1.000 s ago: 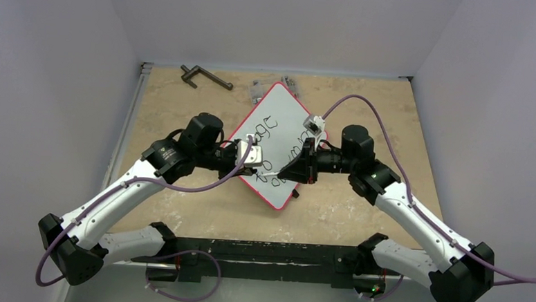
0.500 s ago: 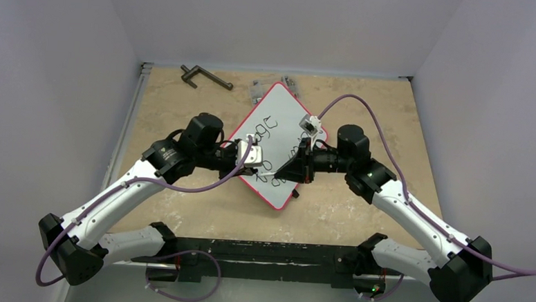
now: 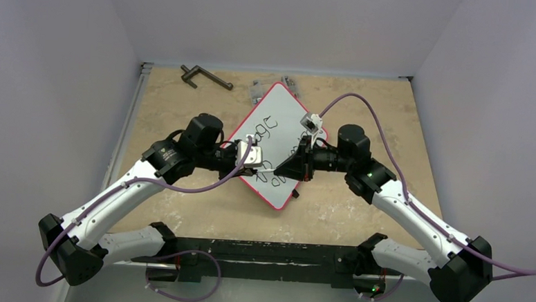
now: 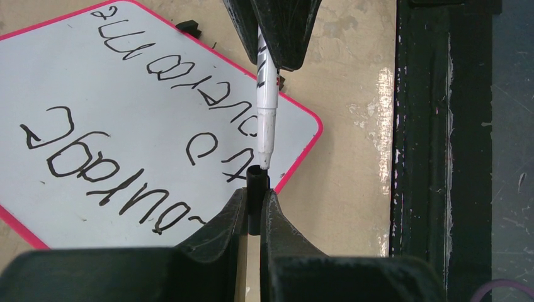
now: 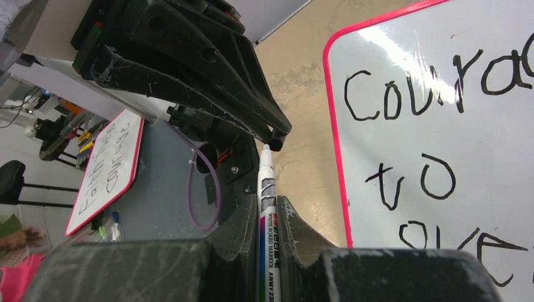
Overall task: Write a sentence on the whiteboard
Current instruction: Insert the whiteboard marker without the cap into the pen cap.
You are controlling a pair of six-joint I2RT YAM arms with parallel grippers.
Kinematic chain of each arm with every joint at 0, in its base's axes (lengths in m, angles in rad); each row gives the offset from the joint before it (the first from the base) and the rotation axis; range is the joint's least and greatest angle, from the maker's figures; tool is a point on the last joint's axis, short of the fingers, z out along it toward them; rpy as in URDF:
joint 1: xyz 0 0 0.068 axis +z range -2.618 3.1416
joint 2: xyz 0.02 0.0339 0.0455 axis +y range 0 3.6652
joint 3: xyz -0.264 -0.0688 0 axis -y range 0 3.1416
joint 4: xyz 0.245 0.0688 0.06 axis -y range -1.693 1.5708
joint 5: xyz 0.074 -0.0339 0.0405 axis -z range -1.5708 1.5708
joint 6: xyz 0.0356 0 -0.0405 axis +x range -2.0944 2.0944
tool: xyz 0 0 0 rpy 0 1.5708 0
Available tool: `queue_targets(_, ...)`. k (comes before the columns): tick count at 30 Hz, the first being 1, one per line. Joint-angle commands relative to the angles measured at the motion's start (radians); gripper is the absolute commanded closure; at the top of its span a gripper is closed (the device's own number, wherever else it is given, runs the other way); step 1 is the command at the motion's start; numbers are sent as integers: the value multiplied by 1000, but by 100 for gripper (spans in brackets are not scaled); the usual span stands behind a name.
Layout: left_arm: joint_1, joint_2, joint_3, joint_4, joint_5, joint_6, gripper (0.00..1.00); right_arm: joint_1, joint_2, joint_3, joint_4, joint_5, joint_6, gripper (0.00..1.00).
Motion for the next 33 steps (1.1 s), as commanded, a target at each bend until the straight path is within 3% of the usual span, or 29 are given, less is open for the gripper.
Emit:
queue_targets(1, -7, -21, -4, 25, 32, 18, 100, 2, -19, 30, 66, 20, 9, 100)
queue_targets(33, -8, -2, 14, 24, -2, -13, 100, 3, -14, 16, 53, 31, 14, 100)
